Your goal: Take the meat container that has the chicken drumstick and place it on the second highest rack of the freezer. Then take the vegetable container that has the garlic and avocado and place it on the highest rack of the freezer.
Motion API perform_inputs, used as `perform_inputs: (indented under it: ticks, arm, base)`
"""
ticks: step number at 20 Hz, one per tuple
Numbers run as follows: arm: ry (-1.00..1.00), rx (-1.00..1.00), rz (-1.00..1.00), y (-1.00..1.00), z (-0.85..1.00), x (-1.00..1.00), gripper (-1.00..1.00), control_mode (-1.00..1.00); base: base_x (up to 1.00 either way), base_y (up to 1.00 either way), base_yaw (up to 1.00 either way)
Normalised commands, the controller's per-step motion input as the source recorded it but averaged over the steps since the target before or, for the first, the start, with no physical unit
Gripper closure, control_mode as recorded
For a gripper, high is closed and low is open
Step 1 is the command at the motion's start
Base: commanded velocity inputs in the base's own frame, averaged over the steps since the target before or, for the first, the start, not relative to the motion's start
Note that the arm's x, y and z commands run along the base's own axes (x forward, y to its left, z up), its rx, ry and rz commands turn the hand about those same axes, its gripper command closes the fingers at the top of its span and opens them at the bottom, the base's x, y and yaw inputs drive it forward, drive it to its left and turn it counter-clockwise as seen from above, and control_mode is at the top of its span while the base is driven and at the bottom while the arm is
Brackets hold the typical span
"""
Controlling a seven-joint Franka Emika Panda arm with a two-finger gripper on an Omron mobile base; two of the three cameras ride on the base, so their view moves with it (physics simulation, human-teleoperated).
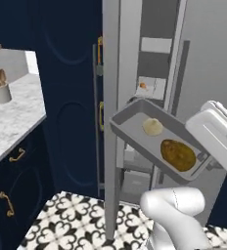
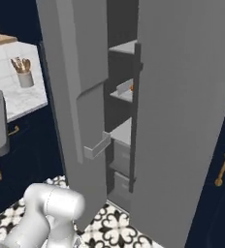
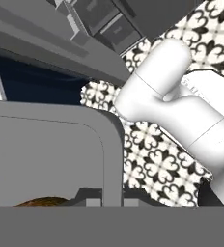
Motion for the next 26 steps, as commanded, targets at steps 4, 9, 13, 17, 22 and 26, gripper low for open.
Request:
perform_inputs:
  ticks: [4,9,13,17,22,26]
  arm:
    - [0.00,0.00,0.00,0.00,0.00,0.00,1.00,1.00]
    - [0.00,0.00,0.00,0.00,0.00,0.00,1.00,1.00]
    - [0.00,0.00,0.00,0.00,0.00,0.00,1.00,1.00]
    - [0.00,0.00,0.00,0.00,0.00,0.00,1.00,1.00]
    - [0.00,0.00,0.00,0.00,0.00,0.00,1.00,1.00]
    - [0.00,0.00,0.00,0.00,0.00,0.00,1.00,1.00]
  base:
    - [0.72,-0.78,0.15]
    - [0.91,-0.44,0.15]
    - [0.67,-0.42,0.12]
    - [0.60,-0.01,0.12]
    - [0.44,0.19,0.01]
    - [0.19,0.53,-0.07]
